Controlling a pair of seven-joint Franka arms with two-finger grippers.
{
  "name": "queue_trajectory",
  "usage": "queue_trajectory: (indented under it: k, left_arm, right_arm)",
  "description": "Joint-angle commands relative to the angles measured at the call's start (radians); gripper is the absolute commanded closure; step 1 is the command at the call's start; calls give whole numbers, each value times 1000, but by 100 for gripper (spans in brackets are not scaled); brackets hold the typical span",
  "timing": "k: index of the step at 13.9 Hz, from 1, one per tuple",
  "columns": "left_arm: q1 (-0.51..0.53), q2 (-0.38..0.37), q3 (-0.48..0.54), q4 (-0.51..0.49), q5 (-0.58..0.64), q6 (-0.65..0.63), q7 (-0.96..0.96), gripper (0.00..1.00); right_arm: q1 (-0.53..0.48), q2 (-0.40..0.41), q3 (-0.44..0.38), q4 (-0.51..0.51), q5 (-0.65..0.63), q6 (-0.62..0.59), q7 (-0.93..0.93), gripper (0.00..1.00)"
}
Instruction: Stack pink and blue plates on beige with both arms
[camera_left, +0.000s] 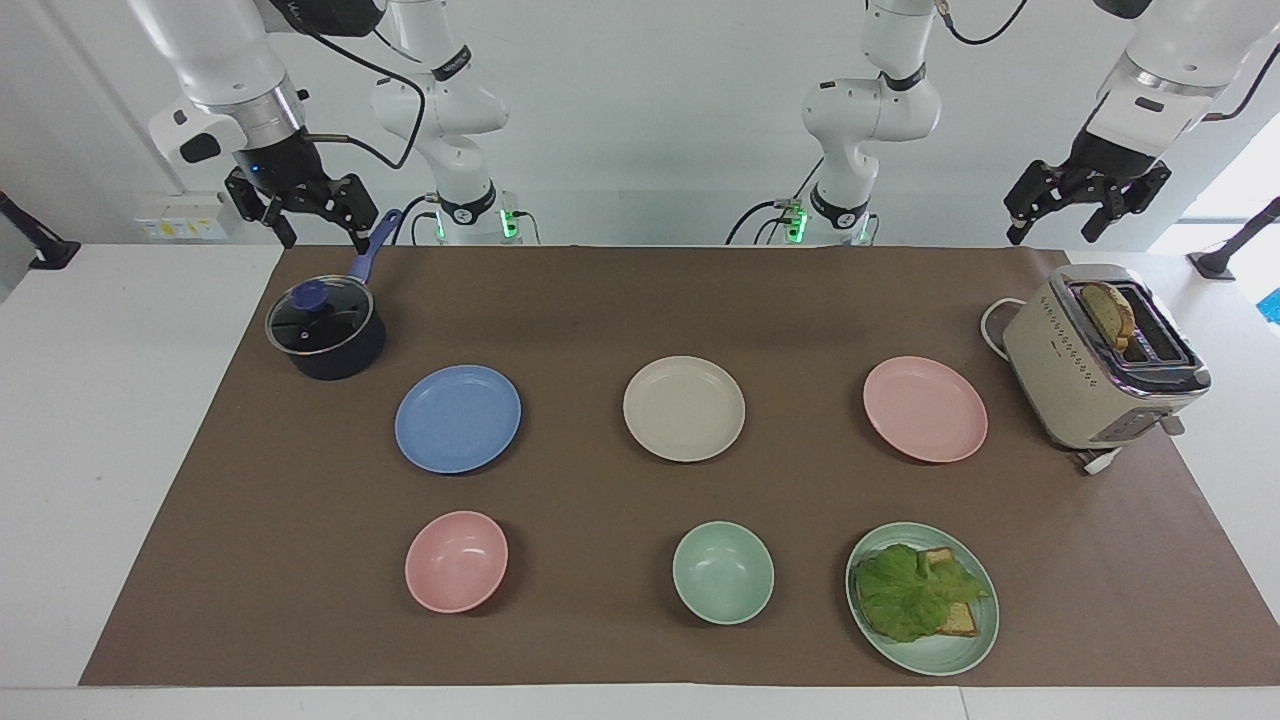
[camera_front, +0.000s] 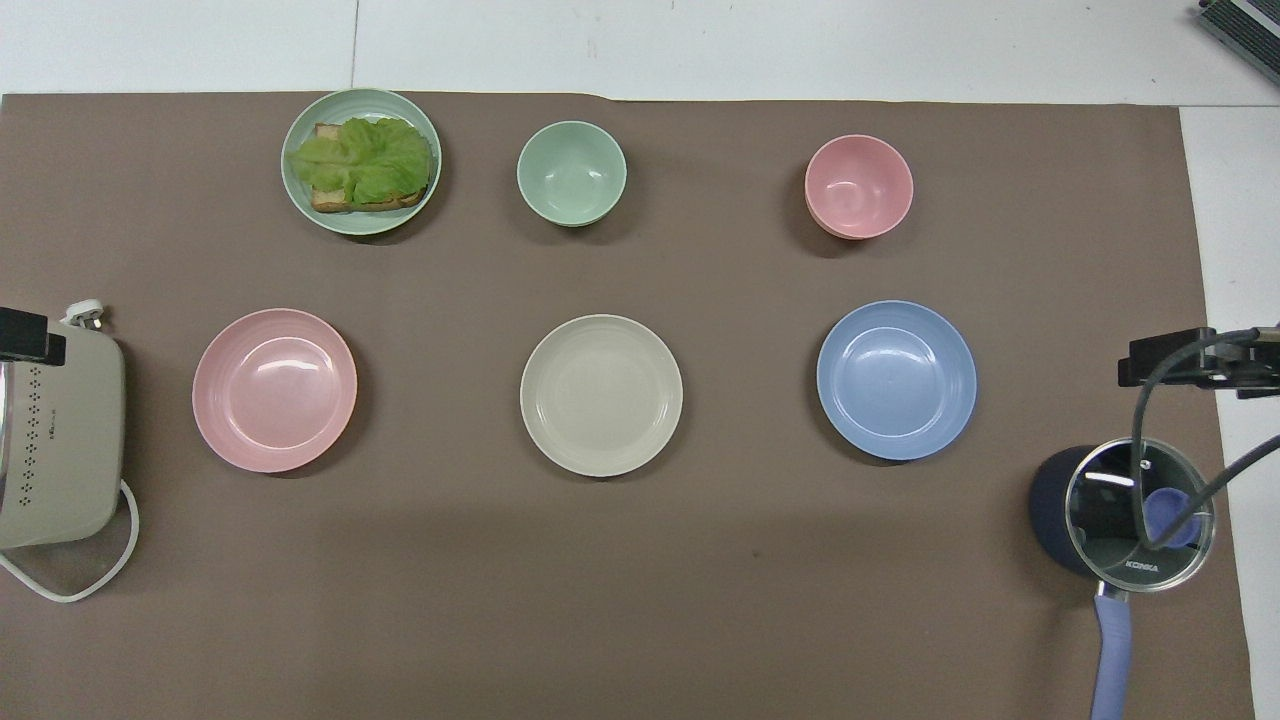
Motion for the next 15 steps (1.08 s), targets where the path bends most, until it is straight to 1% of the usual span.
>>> queue_trajectory:
  k: [1,4,6,9,11,12,15]
  left_arm:
    - [-7,-29,8,-44,-9,1,-11,0]
    - [-4,-28,11,-61,-9,9,-9,0]
    - [25,-28,11,-109,-9,41,1,0]
    - [36,-23,11,-192,-9,99,11,0]
    - [42,-20,13,-256,-9,163,14,0]
    - [66,-23,13,-284,-9,217,17,0]
    - [82,1,13,-327,-9,282,24,0]
  right_arm:
    - [-13,-28,8,-29,-20,5,-17,0]
    - [-13,-28,8,-29,-20,5,-17,0]
    - [-13,-28,8,-29,-18,5,-18,0]
    - [-13,-28,8,-29,-20,4,-17,0]
    - [-13,-28,8,-29,-18,4,-17,0]
    - [-13,-28,8,-29,-18,4,-17,0]
    - [-13,-31,8,-32,-18,4,-17,0]
